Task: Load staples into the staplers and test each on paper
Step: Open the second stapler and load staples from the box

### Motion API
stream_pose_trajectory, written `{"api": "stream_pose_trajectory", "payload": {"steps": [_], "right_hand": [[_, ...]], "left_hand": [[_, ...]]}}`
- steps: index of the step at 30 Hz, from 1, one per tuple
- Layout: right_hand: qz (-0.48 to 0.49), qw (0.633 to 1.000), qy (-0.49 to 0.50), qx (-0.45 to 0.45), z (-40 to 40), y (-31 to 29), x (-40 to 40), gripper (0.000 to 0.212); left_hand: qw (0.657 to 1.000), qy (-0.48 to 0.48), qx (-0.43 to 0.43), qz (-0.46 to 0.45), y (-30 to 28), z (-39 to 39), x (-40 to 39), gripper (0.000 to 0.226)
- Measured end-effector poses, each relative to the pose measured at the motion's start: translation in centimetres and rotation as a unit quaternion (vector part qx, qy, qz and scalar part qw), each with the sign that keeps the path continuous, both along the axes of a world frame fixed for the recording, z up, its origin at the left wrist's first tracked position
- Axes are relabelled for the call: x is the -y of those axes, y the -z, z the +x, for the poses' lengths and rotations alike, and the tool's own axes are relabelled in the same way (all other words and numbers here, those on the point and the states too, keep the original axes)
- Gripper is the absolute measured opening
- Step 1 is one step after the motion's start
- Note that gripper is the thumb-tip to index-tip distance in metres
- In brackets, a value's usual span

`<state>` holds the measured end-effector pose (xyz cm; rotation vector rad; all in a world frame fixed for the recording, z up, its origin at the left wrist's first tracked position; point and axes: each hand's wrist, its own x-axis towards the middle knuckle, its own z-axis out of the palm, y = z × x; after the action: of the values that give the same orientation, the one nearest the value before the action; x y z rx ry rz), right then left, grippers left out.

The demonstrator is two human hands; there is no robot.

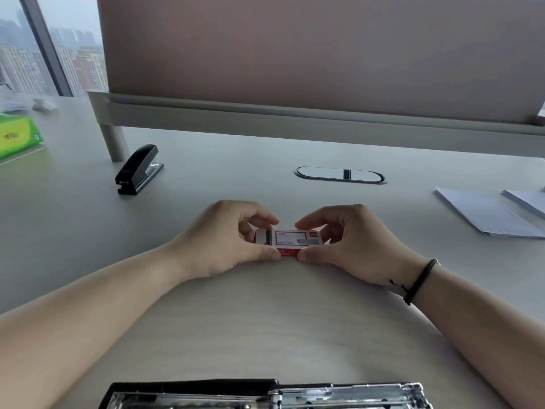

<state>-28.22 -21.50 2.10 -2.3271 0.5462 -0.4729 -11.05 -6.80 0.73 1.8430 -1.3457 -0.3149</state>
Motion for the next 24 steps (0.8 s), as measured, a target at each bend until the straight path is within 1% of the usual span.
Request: {"api": "stream_pose_trajectory", "payload": {"steps": [2, 6, 8, 11, 13, 18, 24], "right_hand": [[0.0, 1.0, 0.003, 0.001, -0.1, 0.0, 0.1, 0.033], [-0.007, 1.0, 0.006, -0.001, -0.1, 0.0, 0.3, 0.033], [-0.01, 1.0, 0.004, -0.001, -0.1, 0.0, 0.3, 0.033], [-0.009, 1.0, 0.002, 0.002, -0.1, 0.1, 0.3, 0.032], [-0.009, 1.0, -0.002, 0.003, -0.1, 0.2, 0.3, 0.031], [-0.015, 1.0, -0.009, 0.007, 0.0, 0.2, 0.2, 0.028], [-0.021, 1.0, -0.012, 0.011, 0.0, 0.3, 0.2, 0.026]], "left_hand": [[1.0, 0.01, -0.018, -0.005, -0.2, 0.3, -0.1, 0.043], [0.999, 0.03, -0.04, 0.006, -0.4, 0.8, -0.3, 0.024], [0.998, 0.017, -0.066, 0.008, -0.4, 1.0, -0.3, 0.015], [0.995, -0.03, -0.091, 0.005, -0.5, 1.0, -0.1, 0.013], [0.996, -0.052, -0.069, 0.011, -0.6, 0.7, 0.0, 0.007], [0.993, -0.112, 0.008, 0.021, -0.3, 0.0, 0.3, 0.019], [0.987, -0.141, 0.061, 0.042, -0.4, -0.2, 0.5, 0.02]]}}
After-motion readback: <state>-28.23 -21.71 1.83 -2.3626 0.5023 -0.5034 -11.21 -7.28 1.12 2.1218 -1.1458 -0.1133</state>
